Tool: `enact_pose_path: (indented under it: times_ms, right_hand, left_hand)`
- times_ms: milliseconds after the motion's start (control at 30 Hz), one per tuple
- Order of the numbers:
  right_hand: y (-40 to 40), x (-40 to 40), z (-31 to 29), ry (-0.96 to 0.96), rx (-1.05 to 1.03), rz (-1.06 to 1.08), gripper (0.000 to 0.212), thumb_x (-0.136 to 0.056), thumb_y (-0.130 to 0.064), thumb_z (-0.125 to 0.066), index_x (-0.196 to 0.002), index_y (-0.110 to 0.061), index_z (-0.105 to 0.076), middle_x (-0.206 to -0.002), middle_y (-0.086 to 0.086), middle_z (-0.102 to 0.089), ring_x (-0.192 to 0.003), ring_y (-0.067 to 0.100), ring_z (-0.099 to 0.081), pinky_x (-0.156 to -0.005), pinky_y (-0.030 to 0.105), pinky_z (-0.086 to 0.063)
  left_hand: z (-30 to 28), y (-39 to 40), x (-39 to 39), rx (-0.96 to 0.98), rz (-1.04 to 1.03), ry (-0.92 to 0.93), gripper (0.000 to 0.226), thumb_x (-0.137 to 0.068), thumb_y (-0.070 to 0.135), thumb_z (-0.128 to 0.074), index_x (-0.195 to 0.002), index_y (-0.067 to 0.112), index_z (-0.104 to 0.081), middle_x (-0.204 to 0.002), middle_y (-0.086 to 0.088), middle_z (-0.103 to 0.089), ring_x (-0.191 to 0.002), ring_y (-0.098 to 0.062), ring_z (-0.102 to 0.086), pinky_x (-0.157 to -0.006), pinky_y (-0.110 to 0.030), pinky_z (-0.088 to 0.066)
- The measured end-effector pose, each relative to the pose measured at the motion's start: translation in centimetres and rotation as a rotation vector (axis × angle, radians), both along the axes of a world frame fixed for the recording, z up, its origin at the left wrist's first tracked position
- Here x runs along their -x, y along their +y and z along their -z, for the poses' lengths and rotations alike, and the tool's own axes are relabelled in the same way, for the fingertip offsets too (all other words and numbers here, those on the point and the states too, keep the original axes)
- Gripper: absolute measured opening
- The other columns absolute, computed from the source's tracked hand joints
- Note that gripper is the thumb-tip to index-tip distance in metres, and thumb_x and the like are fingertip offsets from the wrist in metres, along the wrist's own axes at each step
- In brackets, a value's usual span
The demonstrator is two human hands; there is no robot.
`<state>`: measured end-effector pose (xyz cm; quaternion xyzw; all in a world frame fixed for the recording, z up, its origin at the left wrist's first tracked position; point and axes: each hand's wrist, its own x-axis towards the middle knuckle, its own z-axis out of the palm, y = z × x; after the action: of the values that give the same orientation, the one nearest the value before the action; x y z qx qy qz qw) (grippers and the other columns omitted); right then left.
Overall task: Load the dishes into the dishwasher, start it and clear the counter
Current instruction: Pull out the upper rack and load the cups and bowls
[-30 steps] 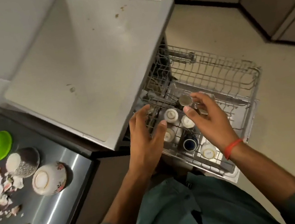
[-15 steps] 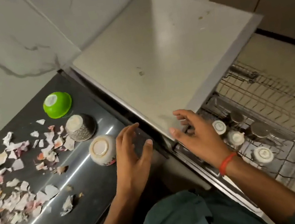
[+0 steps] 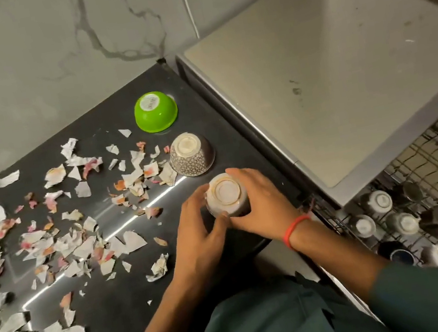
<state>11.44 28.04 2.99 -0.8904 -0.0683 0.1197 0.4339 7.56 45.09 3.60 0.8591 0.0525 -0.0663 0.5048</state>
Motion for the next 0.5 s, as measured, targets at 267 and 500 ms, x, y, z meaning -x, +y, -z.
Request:
enact_pose_path:
  times_ms: [267, 500]
  right_hand:
    - [1.1, -1.0, 1.6, -0.079, 0.243, -0.072, 0.104, -0.066, -0.052, -0.084, -0.153, -0.031, -0.032, -0.149, -0.004, -0.042, -0.139, 0.018, -0.037, -0.108, 0.040, -0.035]
    - [0.8, -1.4, 0.8, -0.094, 0.149, -0.006, 0.106, -0.057, -0.054, -0.089, -0.147, -0.036, -0.038, -0.142, -0.011, -0.048, -0.133, 0.014, -0.044, -0.108, 0.039, -0.038]
  left_hand:
    - [0.8, 0.0, -0.3, 0.079, -0.068, 0.152, 0.065, -0.083, 0.035, -0.066, -0.144, 0.036, -0.044, -0.136, 0.016, -0.058, -0.129, 0.003, -0.052, -0.111, -0.038, -0.045]
    - [0.1, 0.3, -1.0, 0.175, -0.141, 0.135, 0.052, -0.091, 0.027, -0.068, -0.139, 0.034, -0.049, -0.129, 0.008, -0.062, -0.120, 0.000, -0.058, -0.110, -0.038, -0.047]
